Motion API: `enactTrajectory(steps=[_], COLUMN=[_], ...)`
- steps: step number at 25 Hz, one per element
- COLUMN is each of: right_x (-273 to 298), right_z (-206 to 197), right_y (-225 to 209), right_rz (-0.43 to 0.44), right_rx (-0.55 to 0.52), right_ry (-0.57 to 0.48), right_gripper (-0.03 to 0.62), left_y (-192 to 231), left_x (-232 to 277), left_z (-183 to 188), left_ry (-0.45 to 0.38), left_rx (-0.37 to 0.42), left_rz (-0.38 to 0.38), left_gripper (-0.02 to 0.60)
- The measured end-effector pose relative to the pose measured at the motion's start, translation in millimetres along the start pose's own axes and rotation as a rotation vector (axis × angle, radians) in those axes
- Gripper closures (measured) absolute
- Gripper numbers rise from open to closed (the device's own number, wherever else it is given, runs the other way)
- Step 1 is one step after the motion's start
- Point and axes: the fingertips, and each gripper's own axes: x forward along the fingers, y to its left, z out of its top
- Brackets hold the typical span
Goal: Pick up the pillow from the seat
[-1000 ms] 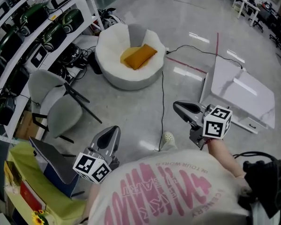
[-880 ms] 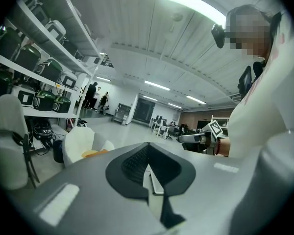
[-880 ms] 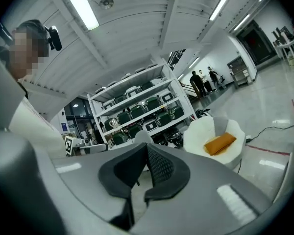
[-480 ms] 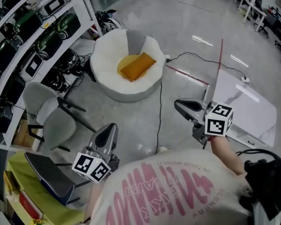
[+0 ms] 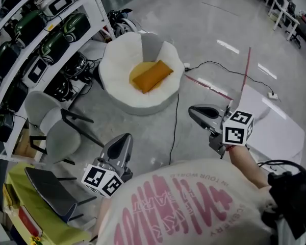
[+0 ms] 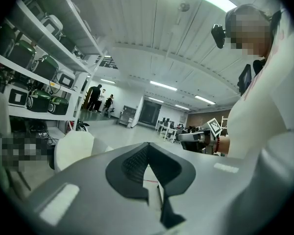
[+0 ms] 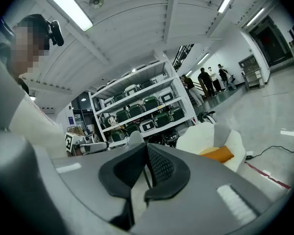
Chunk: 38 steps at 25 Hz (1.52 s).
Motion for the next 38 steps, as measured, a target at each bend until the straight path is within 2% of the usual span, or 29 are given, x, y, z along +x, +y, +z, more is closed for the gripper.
enactTrajectory(steps=[8,16,23,29,33,38], right_x=[3,-1,2,2,12,33], right_z=[-2,-13,-9,10,31,48], right_y=[-30,-44,-66,-103,-124,-156], right_rz=[0.04,0.051,0.014,-0.077,-0.082,-0.085], right_rx=[0.02,0.062,0.097,0.059,0.057,0.063], right_ry=[0.018,0.016,-0.01,-0.048,-0.033,-0.02], right_gripper=[0.588,0.588,0.588,0.588,0.588,0.588], left_y=[8,7,25,43,57,86], left_x=[16,24,50,102,140,173], left_z=[-3,-2,2,8,25,35], left_ry=[0.0,0.028,0.061,0.061,0.045,0.015], left_rx=[-0.013,0.0,0.005,0.001,0.012,-0.016], left_rz=[0.085,0.108,0.075,0.015,-0.017,-0.01], left_gripper=[0.571,0.569,0.569,0.571,0.569,0.569])
